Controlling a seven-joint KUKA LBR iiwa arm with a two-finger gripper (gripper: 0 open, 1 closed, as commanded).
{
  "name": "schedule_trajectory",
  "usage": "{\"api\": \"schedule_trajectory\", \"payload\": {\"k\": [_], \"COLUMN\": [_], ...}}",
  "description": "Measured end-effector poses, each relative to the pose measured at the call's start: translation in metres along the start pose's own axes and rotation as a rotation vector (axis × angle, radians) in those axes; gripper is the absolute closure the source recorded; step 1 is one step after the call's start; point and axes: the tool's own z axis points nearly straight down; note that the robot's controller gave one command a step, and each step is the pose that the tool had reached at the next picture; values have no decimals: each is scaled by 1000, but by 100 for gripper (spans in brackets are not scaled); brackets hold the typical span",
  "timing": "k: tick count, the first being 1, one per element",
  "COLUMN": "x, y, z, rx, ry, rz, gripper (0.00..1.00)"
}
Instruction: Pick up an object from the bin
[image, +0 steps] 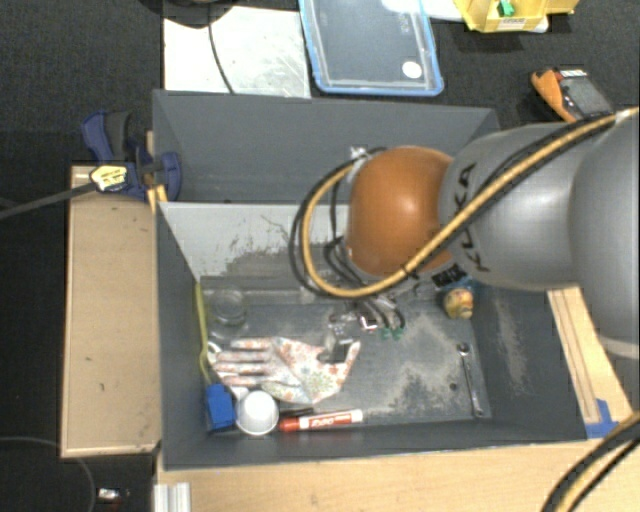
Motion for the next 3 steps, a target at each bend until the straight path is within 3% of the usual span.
{"api": "schedule_trajectory", "payload": {"k": [1, 2, 3], "x": [0, -35, -35], "y": [2, 69, 69], "z": [52, 71, 71], "rx": [1, -5, -5], "ry": [4, -3, -3], "rz": [30, -142, -141], "gripper": [0, 100, 100]}}
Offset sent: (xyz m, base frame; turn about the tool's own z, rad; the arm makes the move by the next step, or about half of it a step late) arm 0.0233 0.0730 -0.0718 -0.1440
